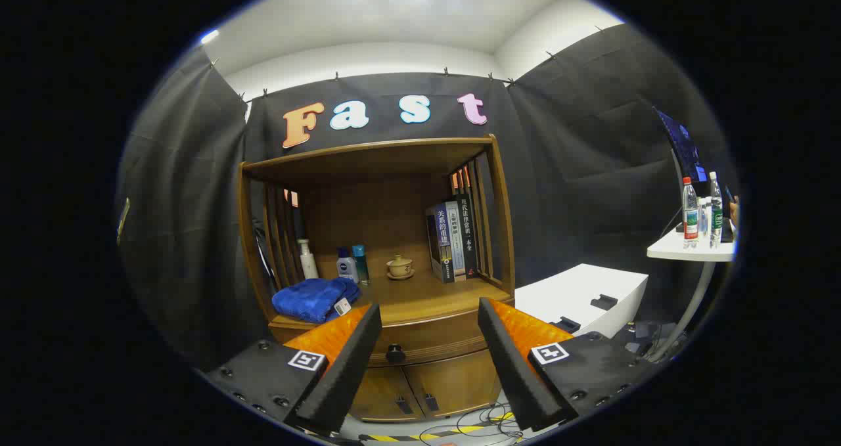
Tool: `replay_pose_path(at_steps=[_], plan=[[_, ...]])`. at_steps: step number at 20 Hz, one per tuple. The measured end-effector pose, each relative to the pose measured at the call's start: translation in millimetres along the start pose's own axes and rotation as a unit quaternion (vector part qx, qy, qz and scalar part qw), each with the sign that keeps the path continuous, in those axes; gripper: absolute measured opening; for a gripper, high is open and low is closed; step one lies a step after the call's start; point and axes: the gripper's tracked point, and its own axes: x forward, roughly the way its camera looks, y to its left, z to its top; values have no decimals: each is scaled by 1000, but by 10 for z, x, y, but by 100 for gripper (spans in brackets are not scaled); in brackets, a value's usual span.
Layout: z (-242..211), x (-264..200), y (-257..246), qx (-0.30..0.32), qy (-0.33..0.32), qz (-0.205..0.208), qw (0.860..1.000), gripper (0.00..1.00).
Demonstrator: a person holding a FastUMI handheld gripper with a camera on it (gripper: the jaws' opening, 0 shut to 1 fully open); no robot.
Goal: Pull open the drawer, take out the items inside it, and place them on the countertop above the cabinet.
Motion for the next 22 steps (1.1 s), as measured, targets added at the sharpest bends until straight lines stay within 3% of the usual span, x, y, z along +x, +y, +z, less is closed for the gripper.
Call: replay_pose_path(at_steps=[22], plan=[[-110,14,-43,-1,9,-12,1000,98]])
